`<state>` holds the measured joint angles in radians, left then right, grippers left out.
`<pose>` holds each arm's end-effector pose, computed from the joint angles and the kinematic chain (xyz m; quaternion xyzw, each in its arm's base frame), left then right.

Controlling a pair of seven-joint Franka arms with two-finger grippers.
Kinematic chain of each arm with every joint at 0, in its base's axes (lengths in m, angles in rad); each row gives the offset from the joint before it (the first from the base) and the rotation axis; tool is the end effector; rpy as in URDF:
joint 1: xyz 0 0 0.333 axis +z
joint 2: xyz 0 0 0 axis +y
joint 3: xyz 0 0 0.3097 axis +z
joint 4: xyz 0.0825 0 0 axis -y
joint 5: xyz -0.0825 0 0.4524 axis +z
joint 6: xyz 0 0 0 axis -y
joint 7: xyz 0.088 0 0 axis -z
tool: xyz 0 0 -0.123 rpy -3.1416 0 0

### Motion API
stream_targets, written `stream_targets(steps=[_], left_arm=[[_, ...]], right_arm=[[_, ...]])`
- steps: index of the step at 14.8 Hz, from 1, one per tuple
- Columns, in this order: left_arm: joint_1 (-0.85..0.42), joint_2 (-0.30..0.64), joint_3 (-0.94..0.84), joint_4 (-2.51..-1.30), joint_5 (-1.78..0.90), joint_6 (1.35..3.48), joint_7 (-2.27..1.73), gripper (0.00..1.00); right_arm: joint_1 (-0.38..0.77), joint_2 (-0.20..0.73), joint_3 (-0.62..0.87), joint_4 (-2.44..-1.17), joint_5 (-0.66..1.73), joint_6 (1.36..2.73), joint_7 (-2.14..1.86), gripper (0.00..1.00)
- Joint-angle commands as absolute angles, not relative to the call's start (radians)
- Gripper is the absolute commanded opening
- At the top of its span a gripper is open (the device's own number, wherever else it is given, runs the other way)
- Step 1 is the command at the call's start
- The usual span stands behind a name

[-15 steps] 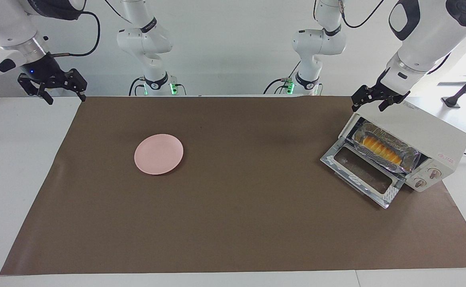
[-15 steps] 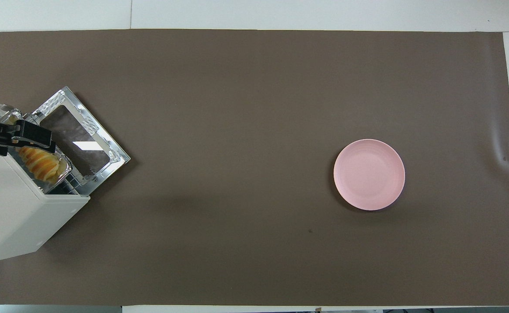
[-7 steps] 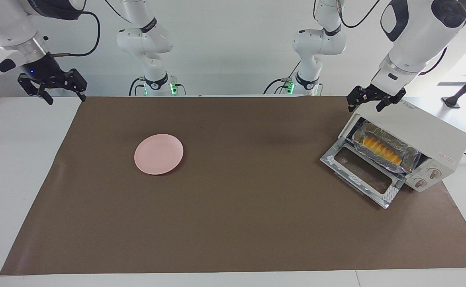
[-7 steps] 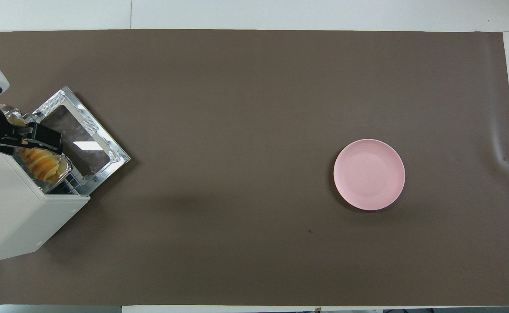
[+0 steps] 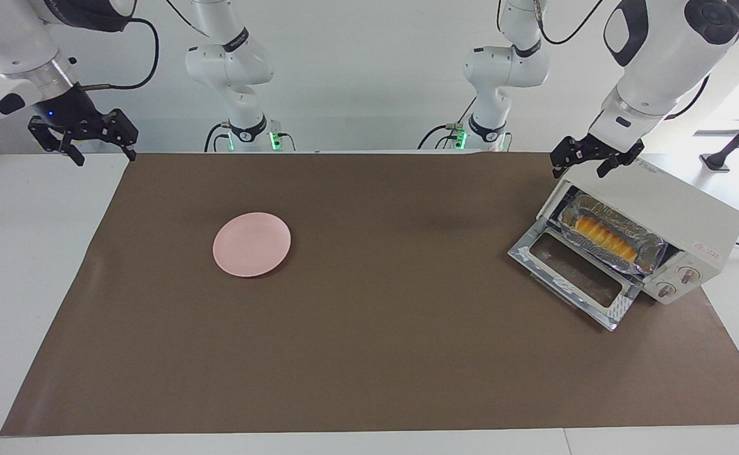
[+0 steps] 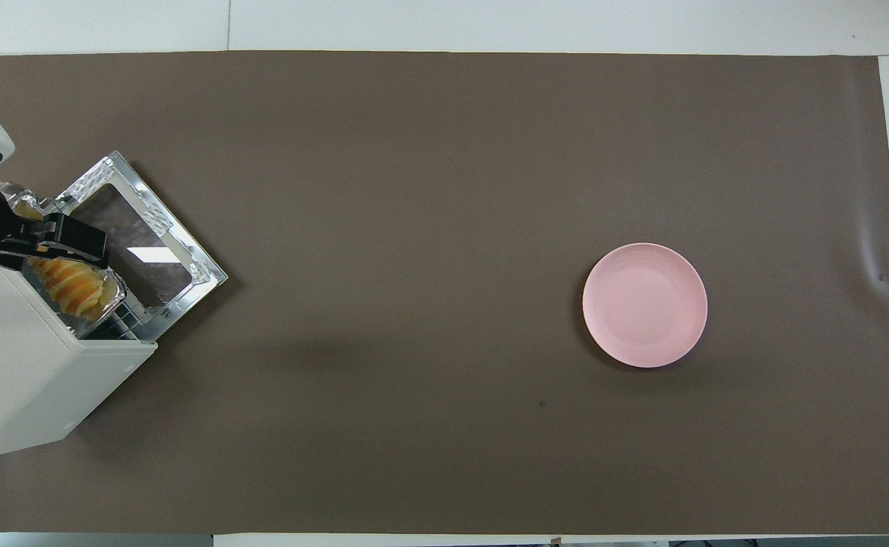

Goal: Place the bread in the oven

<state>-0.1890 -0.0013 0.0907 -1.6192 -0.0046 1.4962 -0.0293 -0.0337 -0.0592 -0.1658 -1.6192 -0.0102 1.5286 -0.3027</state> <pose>0.6073 -0.0605 0.5711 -0.9976 0.0345 0.0608 0.0015 0.5872 -0.1226 0.6082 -0.9985 -0.0517 0.0157 0.0038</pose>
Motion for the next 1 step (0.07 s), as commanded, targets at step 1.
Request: stream_targets(steps=[1], left_arm=[[-0.19, -0.015, 0.084, -1.64, -0.003, 1.513, -0.025, 1.0]], right_arm=[[-0.044, -0.084, -0.153, -1.643, -0.029, 1.526, -0.31, 1.0]])
